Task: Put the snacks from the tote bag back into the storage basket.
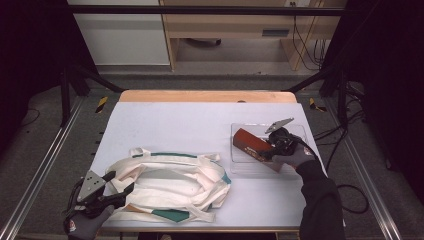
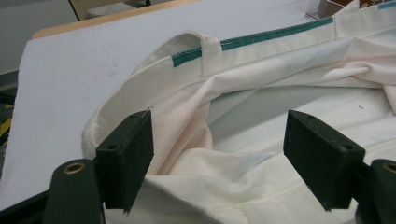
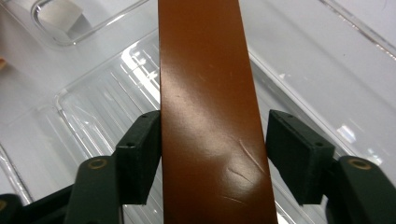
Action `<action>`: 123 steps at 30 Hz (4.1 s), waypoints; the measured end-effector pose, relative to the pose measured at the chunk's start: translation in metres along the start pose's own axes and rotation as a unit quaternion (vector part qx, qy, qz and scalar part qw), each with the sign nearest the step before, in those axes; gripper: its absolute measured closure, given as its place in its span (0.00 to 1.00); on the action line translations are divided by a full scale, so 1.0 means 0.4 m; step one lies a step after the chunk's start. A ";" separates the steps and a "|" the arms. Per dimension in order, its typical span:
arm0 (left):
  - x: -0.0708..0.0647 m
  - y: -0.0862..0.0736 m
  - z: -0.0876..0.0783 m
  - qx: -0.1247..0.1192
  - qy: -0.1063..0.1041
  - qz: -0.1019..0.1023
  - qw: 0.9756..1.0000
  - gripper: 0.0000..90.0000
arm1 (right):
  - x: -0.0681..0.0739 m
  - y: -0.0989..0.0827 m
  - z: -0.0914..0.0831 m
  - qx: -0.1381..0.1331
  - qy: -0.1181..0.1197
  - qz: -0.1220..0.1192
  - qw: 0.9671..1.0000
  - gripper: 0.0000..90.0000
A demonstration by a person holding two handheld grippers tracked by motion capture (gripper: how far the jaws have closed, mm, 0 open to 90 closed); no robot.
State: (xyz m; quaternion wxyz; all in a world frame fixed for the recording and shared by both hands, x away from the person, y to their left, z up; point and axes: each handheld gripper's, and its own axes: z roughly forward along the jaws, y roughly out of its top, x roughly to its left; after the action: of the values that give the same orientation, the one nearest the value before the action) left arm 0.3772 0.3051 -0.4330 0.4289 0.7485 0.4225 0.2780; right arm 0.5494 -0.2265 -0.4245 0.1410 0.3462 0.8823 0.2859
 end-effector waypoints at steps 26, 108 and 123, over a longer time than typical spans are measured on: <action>-0.003 0.000 -0.003 0.000 -0.001 0.004 1.000 0.27 | 0.091 -0.041 -0.110 -0.068 -0.068 0.062 0.993 0.97; -0.009 -0.001 0.002 0.005 -0.008 0.008 1.000 0.27 | 0.009 -0.090 -0.073 -0.029 -0.158 0.147 0.976 0.98; -0.009 -0.001 0.001 0.004 -0.009 0.009 1.000 0.27 | 0.010 -0.090 -0.075 -0.031 -0.167 0.145 0.975 0.97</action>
State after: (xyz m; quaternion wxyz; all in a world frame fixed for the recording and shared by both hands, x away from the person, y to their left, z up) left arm 0.3754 0.3018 -0.4336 0.4273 0.7565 0.4131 0.2730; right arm 0.5138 -0.2574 -0.4226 0.2540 0.5083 0.7776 0.2691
